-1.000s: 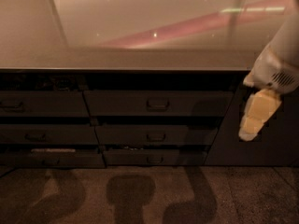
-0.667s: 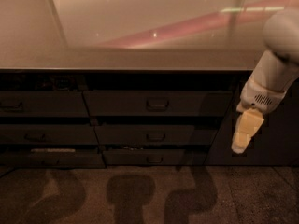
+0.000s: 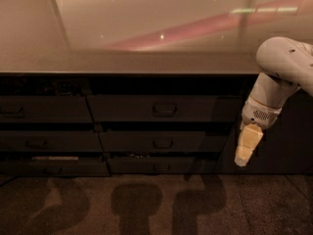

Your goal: Open top drawer

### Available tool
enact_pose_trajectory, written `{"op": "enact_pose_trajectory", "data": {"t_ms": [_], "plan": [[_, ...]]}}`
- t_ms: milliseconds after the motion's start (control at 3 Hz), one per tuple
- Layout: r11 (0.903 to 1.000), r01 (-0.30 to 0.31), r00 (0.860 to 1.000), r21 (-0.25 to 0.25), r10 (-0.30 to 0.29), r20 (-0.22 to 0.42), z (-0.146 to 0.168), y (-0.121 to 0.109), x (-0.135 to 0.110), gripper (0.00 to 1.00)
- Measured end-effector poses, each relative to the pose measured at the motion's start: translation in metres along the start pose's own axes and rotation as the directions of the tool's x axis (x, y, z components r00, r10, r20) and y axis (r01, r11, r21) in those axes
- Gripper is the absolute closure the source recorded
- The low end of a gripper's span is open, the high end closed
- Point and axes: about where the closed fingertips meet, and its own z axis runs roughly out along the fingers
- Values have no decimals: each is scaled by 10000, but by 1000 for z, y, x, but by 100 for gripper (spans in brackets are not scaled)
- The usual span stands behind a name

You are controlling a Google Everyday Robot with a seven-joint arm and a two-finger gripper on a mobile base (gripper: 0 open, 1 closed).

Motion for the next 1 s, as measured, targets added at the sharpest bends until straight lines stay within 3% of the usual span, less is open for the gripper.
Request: {"op": "enact_pose_trajectory", "data": {"t_ms": [333,667,1000], "plan": [[9906,184,9998,1353,-187,8,-11,13,4,0],[9735,486,9987,2235,-440,-256,4,31,8,0],[9177,1263,9920,3767,-1136,-560,4,61,18,0]]}}
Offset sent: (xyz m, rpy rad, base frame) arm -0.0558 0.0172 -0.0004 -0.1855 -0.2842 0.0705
